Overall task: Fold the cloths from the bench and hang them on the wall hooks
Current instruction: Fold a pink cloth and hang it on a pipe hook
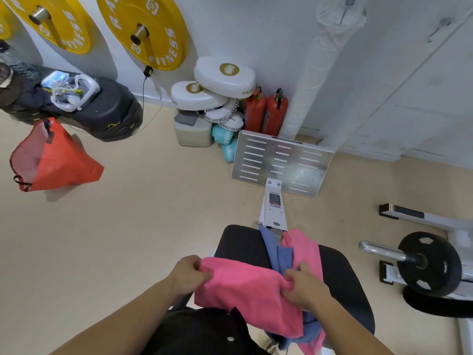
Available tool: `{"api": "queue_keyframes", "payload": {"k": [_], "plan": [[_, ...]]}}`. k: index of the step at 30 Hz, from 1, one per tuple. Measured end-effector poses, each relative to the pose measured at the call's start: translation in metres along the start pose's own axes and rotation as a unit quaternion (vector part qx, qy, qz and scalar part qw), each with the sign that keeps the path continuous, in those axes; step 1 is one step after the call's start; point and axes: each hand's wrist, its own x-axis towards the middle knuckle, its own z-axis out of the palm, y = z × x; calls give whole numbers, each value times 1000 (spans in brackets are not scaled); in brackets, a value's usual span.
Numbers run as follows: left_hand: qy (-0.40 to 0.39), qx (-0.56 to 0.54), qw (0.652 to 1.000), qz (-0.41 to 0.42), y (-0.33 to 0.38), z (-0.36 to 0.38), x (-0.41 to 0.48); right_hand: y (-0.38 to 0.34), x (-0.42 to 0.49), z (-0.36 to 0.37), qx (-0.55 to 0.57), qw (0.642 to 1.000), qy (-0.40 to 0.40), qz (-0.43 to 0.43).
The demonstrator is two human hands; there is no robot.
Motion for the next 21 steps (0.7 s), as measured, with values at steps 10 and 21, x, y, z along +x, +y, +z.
{"api": "queue_keyframes", "payload": {"k": [10,21], "plan": [[59,-67,992,89,-1,-41,-32,-6,-25,-7,342,938,48,-38],[93,-33,983,154,31,-21,-51,-51,-22,20,440,885,149,26]]}}
